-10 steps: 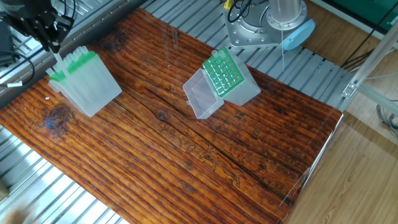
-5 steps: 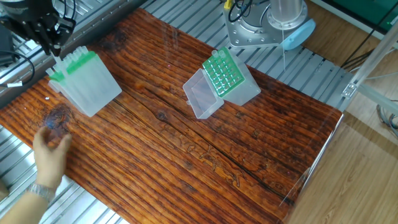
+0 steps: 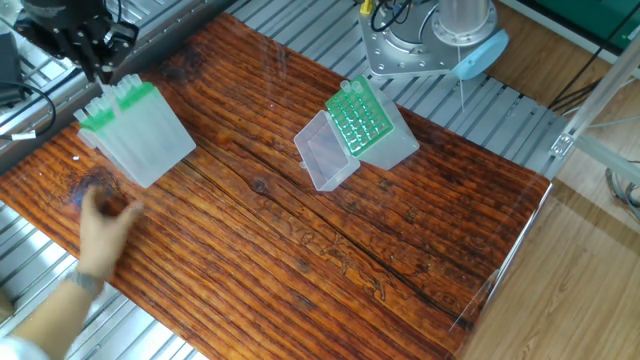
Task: Transfer all large pipette tips from one holder to another
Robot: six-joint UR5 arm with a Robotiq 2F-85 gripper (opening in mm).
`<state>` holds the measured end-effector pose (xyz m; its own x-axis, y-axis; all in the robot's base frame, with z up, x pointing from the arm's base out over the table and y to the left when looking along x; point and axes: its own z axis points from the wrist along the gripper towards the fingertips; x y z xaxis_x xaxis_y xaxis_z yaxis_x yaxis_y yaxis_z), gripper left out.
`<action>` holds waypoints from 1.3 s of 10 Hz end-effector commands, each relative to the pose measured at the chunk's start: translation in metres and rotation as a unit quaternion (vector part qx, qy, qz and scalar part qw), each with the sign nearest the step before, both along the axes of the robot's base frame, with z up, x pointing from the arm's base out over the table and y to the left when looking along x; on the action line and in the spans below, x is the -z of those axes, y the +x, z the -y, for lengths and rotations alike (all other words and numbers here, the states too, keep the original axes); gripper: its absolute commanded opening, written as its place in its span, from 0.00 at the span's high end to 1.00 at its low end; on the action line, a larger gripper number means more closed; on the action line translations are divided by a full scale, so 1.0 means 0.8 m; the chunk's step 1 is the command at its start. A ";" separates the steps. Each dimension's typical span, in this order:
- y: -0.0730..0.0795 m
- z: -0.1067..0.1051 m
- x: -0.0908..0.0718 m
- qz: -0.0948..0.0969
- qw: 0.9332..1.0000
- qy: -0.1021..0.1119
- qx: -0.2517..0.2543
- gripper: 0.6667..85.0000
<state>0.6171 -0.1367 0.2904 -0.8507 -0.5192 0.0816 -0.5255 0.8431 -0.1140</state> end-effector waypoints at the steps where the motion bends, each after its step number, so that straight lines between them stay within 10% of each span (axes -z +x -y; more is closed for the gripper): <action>1: 0.001 -0.018 -0.002 0.010 1.000 0.021 0.016 0.96; 2: -0.007 -0.048 -0.002 -0.005 0.998 0.054 0.028 0.96; 5: 0.007 -0.082 -0.002 0.005 0.996 0.056 0.063 0.99; 13: -0.001 -0.074 -0.009 0.012 0.997 0.050 0.062 1.00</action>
